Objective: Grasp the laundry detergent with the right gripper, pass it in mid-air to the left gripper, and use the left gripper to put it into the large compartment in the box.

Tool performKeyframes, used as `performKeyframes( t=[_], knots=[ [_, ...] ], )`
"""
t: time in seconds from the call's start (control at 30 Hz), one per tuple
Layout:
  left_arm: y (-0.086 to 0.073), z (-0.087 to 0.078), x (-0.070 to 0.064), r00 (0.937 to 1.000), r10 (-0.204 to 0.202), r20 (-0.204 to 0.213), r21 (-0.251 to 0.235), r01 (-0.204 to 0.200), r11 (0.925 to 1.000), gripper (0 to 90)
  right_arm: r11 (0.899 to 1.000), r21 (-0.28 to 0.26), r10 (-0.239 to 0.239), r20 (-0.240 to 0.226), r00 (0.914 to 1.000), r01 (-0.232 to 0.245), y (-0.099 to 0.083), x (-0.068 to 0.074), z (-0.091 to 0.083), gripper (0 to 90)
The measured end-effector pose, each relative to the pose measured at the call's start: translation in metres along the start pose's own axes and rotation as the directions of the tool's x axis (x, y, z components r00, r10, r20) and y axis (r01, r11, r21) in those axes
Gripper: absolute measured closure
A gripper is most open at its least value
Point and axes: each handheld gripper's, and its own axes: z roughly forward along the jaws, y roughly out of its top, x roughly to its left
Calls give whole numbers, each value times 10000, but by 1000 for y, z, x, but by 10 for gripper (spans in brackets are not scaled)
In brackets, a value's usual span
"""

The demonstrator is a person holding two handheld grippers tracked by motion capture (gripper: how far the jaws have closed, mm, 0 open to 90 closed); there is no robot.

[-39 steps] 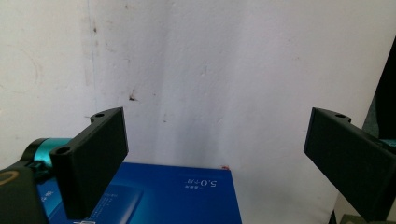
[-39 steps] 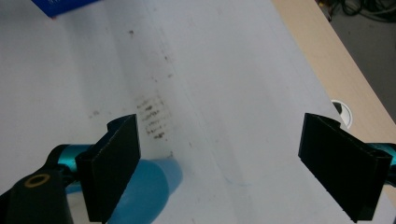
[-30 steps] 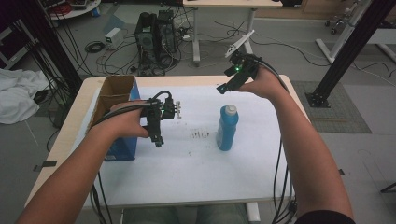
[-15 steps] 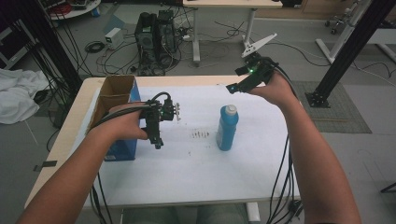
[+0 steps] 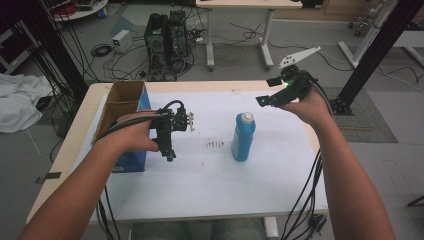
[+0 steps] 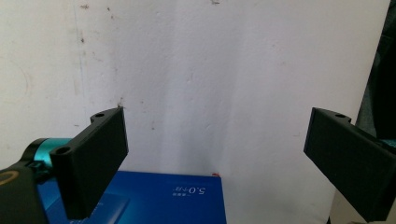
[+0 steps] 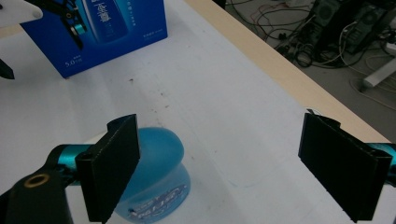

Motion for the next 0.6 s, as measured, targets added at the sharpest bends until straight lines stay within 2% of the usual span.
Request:
performKeyframes(
  t=[0.2,0.37,0.6],
  knots=[
    [0,0,-2,10000,62,11,-89,-62,9999,62,9994,-227,274,123,9995,-271,-23,12,-6,119],
    [0,0,-4,9999,127,-35,-145,-127,9998,62,9989,-395,241,68,9997,-238,-35,21,-6,119],
    [0,0,-6,9998,194,-65,-228,-196,9995,62,9977,-611,300,211,9993,-287,-54,44,-14,119]
  ],
)
